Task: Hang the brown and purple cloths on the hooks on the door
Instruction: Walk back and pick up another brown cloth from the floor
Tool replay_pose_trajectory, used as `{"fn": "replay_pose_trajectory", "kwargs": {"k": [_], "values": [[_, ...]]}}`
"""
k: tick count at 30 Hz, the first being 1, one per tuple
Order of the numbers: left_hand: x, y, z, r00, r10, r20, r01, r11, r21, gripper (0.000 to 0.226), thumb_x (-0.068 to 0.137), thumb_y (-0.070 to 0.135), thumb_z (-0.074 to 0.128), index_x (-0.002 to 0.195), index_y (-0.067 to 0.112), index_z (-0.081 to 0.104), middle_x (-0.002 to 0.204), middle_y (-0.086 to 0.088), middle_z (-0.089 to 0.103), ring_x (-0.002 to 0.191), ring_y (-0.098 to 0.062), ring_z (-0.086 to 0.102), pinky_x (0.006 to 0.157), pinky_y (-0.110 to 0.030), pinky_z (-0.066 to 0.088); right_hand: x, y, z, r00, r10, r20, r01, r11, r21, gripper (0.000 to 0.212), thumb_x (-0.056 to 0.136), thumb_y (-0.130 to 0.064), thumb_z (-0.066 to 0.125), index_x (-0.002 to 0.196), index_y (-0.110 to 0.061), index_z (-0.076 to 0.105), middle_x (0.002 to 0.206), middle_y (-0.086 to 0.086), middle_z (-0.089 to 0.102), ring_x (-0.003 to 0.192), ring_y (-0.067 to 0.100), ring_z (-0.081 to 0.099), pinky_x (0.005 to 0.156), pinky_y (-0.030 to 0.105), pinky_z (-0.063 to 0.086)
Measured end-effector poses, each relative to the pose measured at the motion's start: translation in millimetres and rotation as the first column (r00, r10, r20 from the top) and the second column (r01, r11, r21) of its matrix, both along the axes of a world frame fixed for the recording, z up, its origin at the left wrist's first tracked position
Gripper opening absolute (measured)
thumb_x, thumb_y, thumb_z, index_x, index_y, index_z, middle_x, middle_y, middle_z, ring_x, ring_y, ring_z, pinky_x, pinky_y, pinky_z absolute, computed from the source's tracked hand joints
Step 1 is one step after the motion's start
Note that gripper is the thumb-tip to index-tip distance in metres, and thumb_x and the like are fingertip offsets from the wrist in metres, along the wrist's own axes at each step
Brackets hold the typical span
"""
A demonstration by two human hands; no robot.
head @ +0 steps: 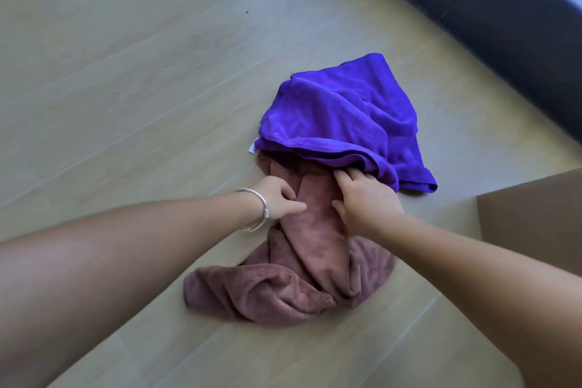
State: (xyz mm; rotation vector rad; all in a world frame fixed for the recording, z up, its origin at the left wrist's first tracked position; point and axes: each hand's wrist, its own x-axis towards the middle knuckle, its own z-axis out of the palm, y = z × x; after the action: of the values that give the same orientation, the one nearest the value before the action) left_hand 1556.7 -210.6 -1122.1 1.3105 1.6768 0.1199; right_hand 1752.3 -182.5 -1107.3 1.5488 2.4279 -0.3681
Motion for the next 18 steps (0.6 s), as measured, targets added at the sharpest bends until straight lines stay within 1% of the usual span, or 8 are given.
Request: {"fn": "replay_pose_trajectory", "kwargs": {"k": [3,5,8,10,12,14,16,18], "values": [[17,-10,-2,0.995,0.047,0.089,-0.045,0.999,-0.025,0.014,0.077,0.026,0.077,0.079,0.013,0.073,0.069,0.003,0.064,0.071,-0.012,0.057,0.067,-0.023,0.046,8,6,2,0.989,-0.118,-0.087,0.105,0.984,-0.146,0.054,0.083,-0.035,0.066,0.132,-0.020,0.047,0.126,0.004,0.058,0.113,0.027,0.056,0.086,0.040,0.050],[20,-14,-5,0.997,0.027,0.066,-0.029,0.999,0.023,0.008,0.076,0.023,0.076,0.073,0.018,0.071,0.068,0.006,0.063,0.070,-0.010,0.058,0.066,-0.021,0.045,13,9,1,0.979,-0.136,-0.151,0.112,0.981,-0.159,0.044,0.079,-0.036,0.070,0.120,-0.024,0.058,0.116,-0.001,0.063,0.108,0.022,0.058,0.083,0.035,0.050],[6,-12,-4,0.984,-0.177,-0.017,0.177,0.980,0.094,0.007,0.080,0.023,0.073,0.075,0.022,0.067,0.074,0.006,0.062,0.075,-0.012,0.060,0.066,-0.020,0.043,20,9,-1,0.947,-0.108,-0.304,0.055,0.983,-0.176,0.019,0.074,-0.034,0.074,0.088,-0.029,0.062,0.091,-0.011,0.059,0.088,0.014,0.058,0.070,0.029,0.045],[-11,-11,-1,0.940,-0.336,-0.057,0.341,0.930,0.135,0.004,0.082,0.023,0.069,0.080,0.020,0.066,0.084,0.005,0.059,0.086,-0.016,0.060,0.073,-0.021,0.042,20,7,0,0.876,-0.096,-0.473,0.011,0.984,-0.181,0.017,0.073,-0.025,0.076,0.077,-0.028,0.059,0.083,-0.011,0.058,0.079,0.009,0.057,0.070,0.027,0.046],[-29,-15,5,0.899,-0.430,-0.081,0.437,0.873,0.215,0.003,0.080,0.021,0.070,0.080,0.020,0.067,0.094,0.004,0.054,0.089,-0.015,0.057,0.077,-0.021,0.040,16,1,4,0.774,-0.103,-0.625,-0.006,0.985,-0.170,0.017,0.074,-0.017,0.074,0.075,-0.025,0.059,0.083,-0.009,0.062,0.079,0.008,0.060,0.071,0.026,0.049],[-43,-20,12,0.864,-0.486,-0.131,0.501,0.803,0.322,0.004,0.075,0.020,0.073,0.075,0.021,0.069,0.103,0.004,0.051,0.091,-0.012,0.053,0.079,-0.018,0.037,9,-7,8,0.707,-0.142,-0.693,-0.015,0.977,-0.214,0.020,0.077,-0.014,0.071,0.074,-0.027,0.056,0.086,-0.009,0.066,0.081,0.007,0.063,0.073,0.023,0.050],[-52,-24,19,0.833,-0.527,-0.168,0.546,0.734,0.403,0.006,0.070,0.019,0.076,0.071,0.020,0.069,0.115,0.000,0.051,0.105,-0.014,0.051,0.089,-0.021,0.038,3,-15,7,0.708,-0.194,-0.679,-0.035,0.951,-0.308,0.018,0.078,-0.013,0.068,0.080,-0.027,0.057,0.088,-0.010,0.067,0.083,0.005,0.064,0.074,0.023,0.051],[-55,-24,25,0.795,-0.579,-0.179,0.589,0.668,0.456,0.008,0.066,0.018,0.075,0.066,0.018,0.067,0.127,-0.005,0.051,0.119,-0.018,0.046,0.098,-0.025,0.036,1,-19,4,0.773,-0.179,-0.609,-0.061,0.934,-0.352,0.028,0.076,-0.012,0.068,0.099,-0.026,0.062,0.097,-0.012,0.066,0.087,0.000,0.061,0.077,0.020,0.048]]}}
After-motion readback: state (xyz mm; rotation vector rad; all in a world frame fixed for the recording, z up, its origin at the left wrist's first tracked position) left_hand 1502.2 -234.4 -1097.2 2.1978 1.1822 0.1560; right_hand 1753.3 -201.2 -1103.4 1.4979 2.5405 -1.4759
